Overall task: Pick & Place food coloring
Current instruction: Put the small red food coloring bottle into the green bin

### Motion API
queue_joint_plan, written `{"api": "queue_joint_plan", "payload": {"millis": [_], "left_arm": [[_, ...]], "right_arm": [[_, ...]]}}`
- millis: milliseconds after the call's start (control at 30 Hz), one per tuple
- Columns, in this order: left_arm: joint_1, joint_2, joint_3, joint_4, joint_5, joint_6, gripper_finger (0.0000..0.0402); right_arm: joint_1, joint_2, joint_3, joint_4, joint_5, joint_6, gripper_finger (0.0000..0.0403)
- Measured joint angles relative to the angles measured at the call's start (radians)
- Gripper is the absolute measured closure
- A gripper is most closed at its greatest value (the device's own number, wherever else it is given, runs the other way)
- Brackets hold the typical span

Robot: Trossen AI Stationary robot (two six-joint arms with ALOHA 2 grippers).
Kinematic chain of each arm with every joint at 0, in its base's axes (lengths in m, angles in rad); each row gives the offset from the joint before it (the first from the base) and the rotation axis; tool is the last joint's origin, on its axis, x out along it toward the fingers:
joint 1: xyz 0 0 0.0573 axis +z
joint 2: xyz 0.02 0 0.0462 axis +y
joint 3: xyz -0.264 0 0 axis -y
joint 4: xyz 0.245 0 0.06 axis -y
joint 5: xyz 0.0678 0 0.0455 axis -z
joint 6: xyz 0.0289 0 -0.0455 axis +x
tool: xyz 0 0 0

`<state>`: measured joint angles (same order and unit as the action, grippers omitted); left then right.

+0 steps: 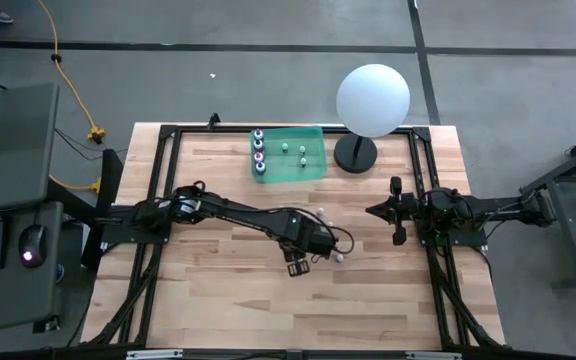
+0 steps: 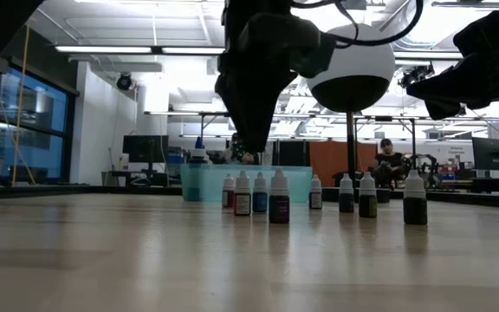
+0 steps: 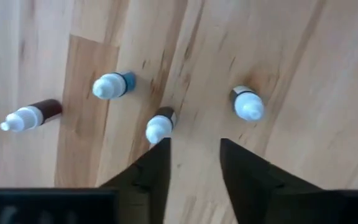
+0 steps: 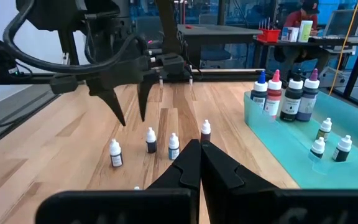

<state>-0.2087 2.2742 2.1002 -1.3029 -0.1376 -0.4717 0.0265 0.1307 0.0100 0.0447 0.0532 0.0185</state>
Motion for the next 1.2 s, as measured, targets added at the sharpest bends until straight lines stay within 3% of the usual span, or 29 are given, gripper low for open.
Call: {"api": "queue_joint_plan", "payload": {"millis": [233, 767, 1200], "left_arm": [[0.035, 0.012, -0.001, -0.003, 0.055, 0.020, 0.0207], [0.111, 0.020, 0.001, -0.055, 0.182, 0.103, 0.0204], [0.104, 0.070, 0.000, -0.041, 0.103, 0.127, 0.0204]], "right_arm": [[0.000, 0.000, 0.000, -0.002, 0.000, 0.000, 0.0402], [0.000, 0.000, 0.000, -0.003, 0.000, 0.000, 0.0402], [0.000, 0.000, 0.000, -0.002, 0.000, 0.000, 0.0402]]}}
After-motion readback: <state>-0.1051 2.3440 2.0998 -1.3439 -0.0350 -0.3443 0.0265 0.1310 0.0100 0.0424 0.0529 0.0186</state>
